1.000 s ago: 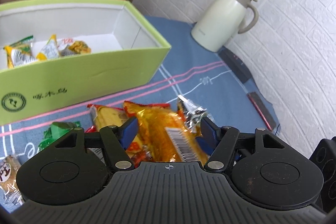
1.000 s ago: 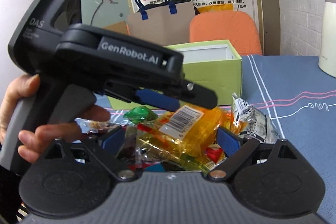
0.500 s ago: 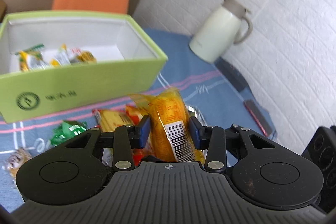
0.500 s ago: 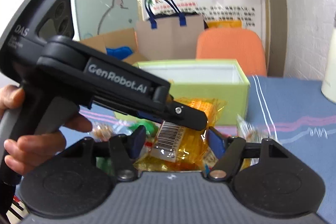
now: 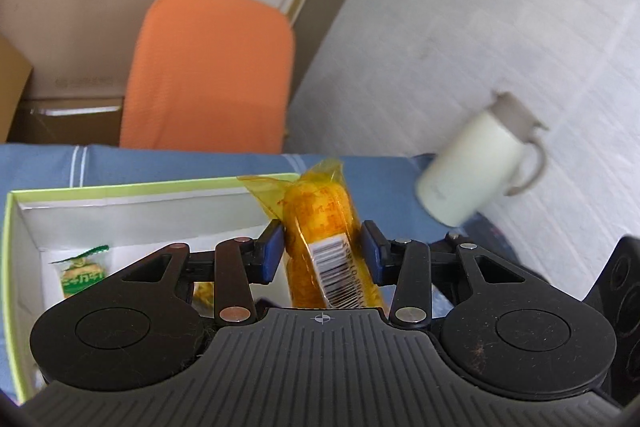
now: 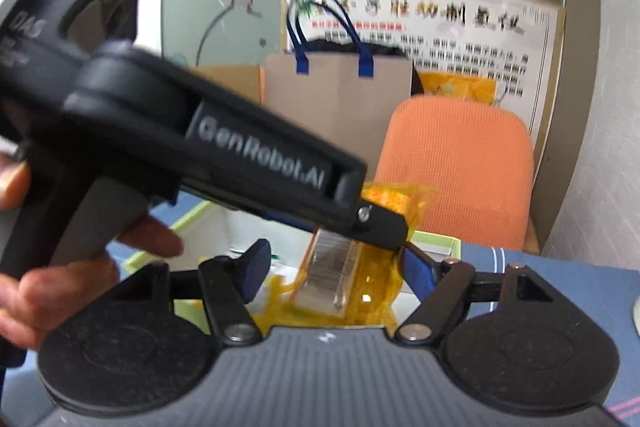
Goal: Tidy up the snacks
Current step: 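Drop the orange bag into the lime-green box with the left gripper, then grasp the silver foil snack bag with the left gripper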
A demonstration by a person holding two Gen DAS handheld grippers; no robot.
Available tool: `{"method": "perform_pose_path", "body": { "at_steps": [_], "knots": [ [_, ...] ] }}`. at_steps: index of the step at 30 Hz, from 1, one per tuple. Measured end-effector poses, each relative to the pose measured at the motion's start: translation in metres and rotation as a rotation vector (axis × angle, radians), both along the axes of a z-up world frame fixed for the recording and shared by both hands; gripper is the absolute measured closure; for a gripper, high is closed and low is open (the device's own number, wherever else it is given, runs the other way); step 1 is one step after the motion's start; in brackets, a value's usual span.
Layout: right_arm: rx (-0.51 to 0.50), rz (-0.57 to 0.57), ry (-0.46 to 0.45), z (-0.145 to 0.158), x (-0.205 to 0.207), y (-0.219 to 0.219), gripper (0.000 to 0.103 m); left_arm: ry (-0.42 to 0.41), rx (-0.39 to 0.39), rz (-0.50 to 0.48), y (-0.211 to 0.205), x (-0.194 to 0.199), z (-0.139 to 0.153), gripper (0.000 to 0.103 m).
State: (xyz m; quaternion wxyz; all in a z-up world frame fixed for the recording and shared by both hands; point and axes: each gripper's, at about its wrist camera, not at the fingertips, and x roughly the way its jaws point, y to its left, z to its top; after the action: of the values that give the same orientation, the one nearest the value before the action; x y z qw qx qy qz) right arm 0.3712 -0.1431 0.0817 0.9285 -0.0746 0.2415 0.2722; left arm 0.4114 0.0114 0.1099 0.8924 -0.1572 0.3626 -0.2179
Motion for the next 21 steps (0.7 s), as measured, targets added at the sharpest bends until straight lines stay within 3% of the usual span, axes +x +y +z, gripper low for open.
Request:
{"method": "perform_pose_path", "body": {
  "at_steps": [3,6,7,9,12,15,21],
  "knots": [
    [-0.058,-0.02,0.012,-0.015,0.018,0.0,0.026,0.04,0.01,0.001,-0.002,0.02,-0.021,0.081],
    [-0.029,-0.06,-0.006,-0.016,0.013,-0.019,0.022,0.007,0.008,0.031,0.005,0.019,-0.027,0.056],
    [-0.01,-0.067,-0.023,-0.014,0.005,-0.028,0.019,-0.013,0.015,0.043,0.01,0.014,-0.024,0.053],
    [0.013,-0.1,-0.071,-0.01,-0.016,-0.046,0.01,-0.051,0.013,0.052,0.017,-0.001,-0.018,0.05],
    [0.052,-0.157,-0.082,-0.012,-0.053,-0.075,0.01,-0.077,-0.025,0.039,0.024,-0.03,-0.011,0.047],
    [0.113,-0.217,-0.027,-0.026,-0.087,-0.104,0.01,-0.075,-0.046,-0.011,0.017,-0.061,-0.013,0.046],
    [0.23,-0.309,0.103,-0.064,-0.153,-0.131,0.01,-0.027,-0.01,-0.116,-0.029,-0.111,-0.035,0.043]
  ]
}}
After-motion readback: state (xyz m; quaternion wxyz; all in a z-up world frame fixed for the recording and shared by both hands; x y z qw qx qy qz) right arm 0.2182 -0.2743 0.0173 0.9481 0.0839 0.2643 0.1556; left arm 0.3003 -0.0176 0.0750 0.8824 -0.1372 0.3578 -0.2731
